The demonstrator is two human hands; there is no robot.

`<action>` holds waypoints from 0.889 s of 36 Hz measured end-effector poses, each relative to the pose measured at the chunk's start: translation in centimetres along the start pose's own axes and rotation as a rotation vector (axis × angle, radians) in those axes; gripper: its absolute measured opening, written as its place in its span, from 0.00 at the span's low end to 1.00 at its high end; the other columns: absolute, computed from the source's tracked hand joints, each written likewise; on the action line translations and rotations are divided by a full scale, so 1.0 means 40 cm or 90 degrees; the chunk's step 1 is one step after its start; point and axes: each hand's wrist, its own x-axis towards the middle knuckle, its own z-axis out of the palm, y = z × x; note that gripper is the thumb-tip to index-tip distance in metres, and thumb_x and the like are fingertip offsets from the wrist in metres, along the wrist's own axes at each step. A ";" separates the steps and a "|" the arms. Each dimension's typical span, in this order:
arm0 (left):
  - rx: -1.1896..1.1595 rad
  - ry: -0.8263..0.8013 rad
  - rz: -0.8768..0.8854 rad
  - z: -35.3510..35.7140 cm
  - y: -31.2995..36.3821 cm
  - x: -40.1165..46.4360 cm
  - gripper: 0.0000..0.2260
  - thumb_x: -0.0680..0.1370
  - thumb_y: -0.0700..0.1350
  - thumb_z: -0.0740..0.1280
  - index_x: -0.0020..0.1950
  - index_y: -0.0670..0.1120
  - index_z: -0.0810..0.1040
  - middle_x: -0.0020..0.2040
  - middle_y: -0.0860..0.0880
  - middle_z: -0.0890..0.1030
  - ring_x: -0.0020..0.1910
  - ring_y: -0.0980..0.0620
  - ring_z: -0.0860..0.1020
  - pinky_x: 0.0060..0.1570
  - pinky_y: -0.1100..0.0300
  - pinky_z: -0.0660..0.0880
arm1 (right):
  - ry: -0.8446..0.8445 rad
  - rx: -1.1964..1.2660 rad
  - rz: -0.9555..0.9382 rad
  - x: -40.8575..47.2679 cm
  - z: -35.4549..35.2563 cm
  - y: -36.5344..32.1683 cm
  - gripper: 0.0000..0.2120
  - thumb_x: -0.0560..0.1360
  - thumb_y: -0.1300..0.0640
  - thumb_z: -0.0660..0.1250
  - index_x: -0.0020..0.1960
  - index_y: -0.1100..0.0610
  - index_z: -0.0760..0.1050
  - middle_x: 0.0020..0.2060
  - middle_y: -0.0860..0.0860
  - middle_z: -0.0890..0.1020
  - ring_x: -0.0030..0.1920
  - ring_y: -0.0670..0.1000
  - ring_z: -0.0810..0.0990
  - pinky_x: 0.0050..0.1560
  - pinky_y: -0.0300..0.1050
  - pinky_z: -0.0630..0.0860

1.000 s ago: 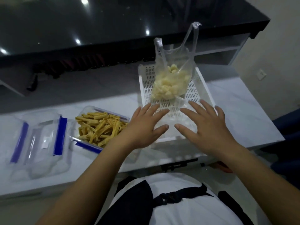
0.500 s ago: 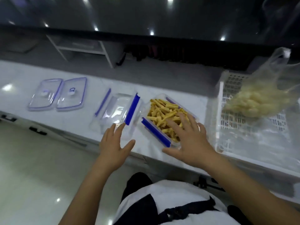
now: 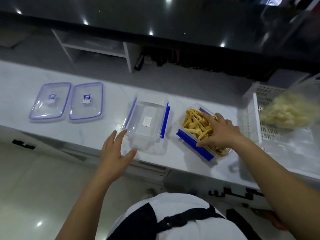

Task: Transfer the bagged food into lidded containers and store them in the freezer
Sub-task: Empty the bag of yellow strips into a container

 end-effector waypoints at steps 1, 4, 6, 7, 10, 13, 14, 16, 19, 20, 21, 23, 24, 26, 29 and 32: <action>-0.001 -0.001 0.002 -0.009 -0.014 0.006 0.32 0.79 0.50 0.71 0.80 0.54 0.61 0.82 0.46 0.56 0.80 0.46 0.54 0.76 0.46 0.55 | 0.007 0.013 0.012 -0.003 0.003 -0.010 0.63 0.51 0.19 0.68 0.75 0.30 0.37 0.81 0.51 0.49 0.77 0.65 0.57 0.70 0.71 0.61; 0.005 -0.012 0.000 -0.030 -0.057 0.024 0.32 0.78 0.50 0.71 0.80 0.54 0.61 0.82 0.45 0.56 0.80 0.46 0.54 0.76 0.48 0.54 | 0.031 0.057 0.066 -0.012 0.021 -0.047 0.64 0.49 0.18 0.66 0.77 0.32 0.40 0.80 0.52 0.54 0.74 0.66 0.64 0.67 0.68 0.68; 0.012 -0.022 -0.001 -0.044 -0.083 0.038 0.32 0.78 0.50 0.71 0.80 0.54 0.61 0.82 0.45 0.56 0.81 0.46 0.53 0.76 0.48 0.54 | 0.051 0.077 0.117 -0.013 0.037 -0.080 0.64 0.51 0.17 0.66 0.78 0.35 0.41 0.79 0.54 0.55 0.72 0.66 0.67 0.65 0.67 0.72; 0.017 -0.027 -0.001 -0.052 -0.096 0.045 0.32 0.78 0.50 0.71 0.80 0.54 0.61 0.82 0.46 0.56 0.81 0.46 0.53 0.76 0.48 0.54 | 0.059 0.082 0.143 -0.013 0.044 -0.098 0.63 0.53 0.17 0.66 0.79 0.36 0.41 0.79 0.55 0.56 0.71 0.67 0.67 0.64 0.67 0.73; 0.032 -0.029 -0.002 -0.079 -0.131 0.069 0.32 0.79 0.51 0.70 0.80 0.55 0.60 0.82 0.46 0.55 0.80 0.45 0.53 0.76 0.46 0.55 | 0.061 0.089 0.199 -0.010 0.057 -0.147 0.61 0.57 0.17 0.63 0.79 0.39 0.40 0.80 0.57 0.54 0.71 0.68 0.68 0.64 0.68 0.73; 0.059 -0.021 -0.011 -0.106 -0.161 0.102 0.33 0.79 0.53 0.69 0.80 0.54 0.59 0.82 0.44 0.55 0.81 0.44 0.52 0.77 0.46 0.53 | 0.054 0.114 0.223 -0.012 0.060 -0.175 0.60 0.59 0.17 0.63 0.80 0.39 0.39 0.81 0.58 0.51 0.73 0.69 0.65 0.65 0.70 0.71; 0.077 -0.018 -0.021 -0.115 -0.171 0.116 0.33 0.79 0.54 0.69 0.81 0.54 0.59 0.82 0.43 0.55 0.81 0.43 0.52 0.77 0.45 0.53 | 0.052 0.128 0.226 -0.015 0.060 -0.179 0.59 0.60 0.17 0.63 0.80 0.39 0.39 0.81 0.57 0.50 0.74 0.69 0.64 0.66 0.70 0.70; 0.119 -0.010 -0.050 -0.133 -0.188 0.147 0.34 0.79 0.56 0.68 0.81 0.54 0.57 0.82 0.43 0.53 0.80 0.41 0.52 0.77 0.43 0.53 | 0.059 0.147 0.231 -0.029 0.059 -0.189 0.58 0.61 0.18 0.63 0.80 0.40 0.39 0.81 0.55 0.48 0.77 0.69 0.58 0.69 0.72 0.64; 0.180 0.017 -0.080 -0.156 -0.213 0.195 0.35 0.79 0.57 0.68 0.81 0.52 0.56 0.82 0.42 0.50 0.80 0.39 0.49 0.77 0.42 0.51 | 0.174 0.121 0.195 -0.058 0.065 -0.224 0.51 0.67 0.20 0.58 0.80 0.42 0.44 0.82 0.54 0.49 0.80 0.66 0.47 0.73 0.74 0.51; 0.196 0.029 -0.082 -0.161 -0.220 0.211 0.35 0.79 0.56 0.68 0.81 0.52 0.56 0.83 0.42 0.49 0.80 0.39 0.49 0.77 0.41 0.51 | 0.231 0.114 0.162 -0.069 0.070 -0.241 0.47 0.70 0.22 0.57 0.80 0.42 0.47 0.82 0.53 0.50 0.80 0.64 0.45 0.73 0.73 0.50; 0.209 0.037 -0.080 -0.166 -0.228 0.227 0.35 0.79 0.56 0.67 0.82 0.52 0.55 0.83 0.43 0.49 0.80 0.39 0.48 0.77 0.41 0.50 | 0.276 0.111 0.119 -0.082 0.075 -0.263 0.44 0.71 0.23 0.55 0.80 0.42 0.49 0.81 0.53 0.51 0.80 0.62 0.45 0.74 0.72 0.49; 0.239 0.036 -0.075 -0.171 -0.245 0.254 0.35 0.79 0.57 0.66 0.82 0.53 0.53 0.83 0.44 0.47 0.81 0.38 0.47 0.77 0.40 0.48 | 0.297 0.100 0.025 -0.106 0.089 -0.315 0.41 0.72 0.24 0.52 0.80 0.40 0.50 0.82 0.51 0.51 0.81 0.59 0.45 0.76 0.69 0.48; 0.253 0.028 -0.076 -0.172 -0.255 0.265 0.36 0.79 0.58 0.66 0.82 0.53 0.52 0.83 0.44 0.47 0.81 0.38 0.46 0.77 0.39 0.47 | 0.280 0.093 -0.021 -0.117 0.099 -0.342 0.40 0.72 0.24 0.50 0.80 0.39 0.48 0.82 0.50 0.50 0.81 0.58 0.43 0.77 0.68 0.46; 0.274 0.009 -0.085 -0.169 -0.274 0.277 0.36 0.80 0.60 0.64 0.82 0.54 0.50 0.83 0.45 0.46 0.81 0.39 0.44 0.77 0.38 0.45 | 0.226 0.084 -0.101 -0.136 0.124 -0.396 0.40 0.73 0.24 0.49 0.79 0.37 0.45 0.82 0.49 0.48 0.81 0.55 0.41 0.77 0.65 0.42; 0.286 0.011 -0.081 -0.156 -0.301 0.275 0.35 0.80 0.63 0.61 0.82 0.55 0.50 0.83 0.47 0.45 0.81 0.40 0.45 0.76 0.36 0.44 | 0.157 0.098 -0.193 -0.155 0.162 -0.463 0.37 0.76 0.28 0.55 0.80 0.35 0.45 0.82 0.48 0.45 0.81 0.54 0.38 0.78 0.63 0.40; 0.310 -0.013 -0.075 -0.141 -0.333 0.254 0.32 0.81 0.65 0.55 0.82 0.57 0.50 0.83 0.50 0.45 0.81 0.41 0.44 0.76 0.35 0.42 | 0.119 0.131 -0.273 -0.169 0.186 -0.512 0.34 0.78 0.33 0.59 0.80 0.36 0.49 0.82 0.47 0.48 0.81 0.52 0.40 0.79 0.61 0.41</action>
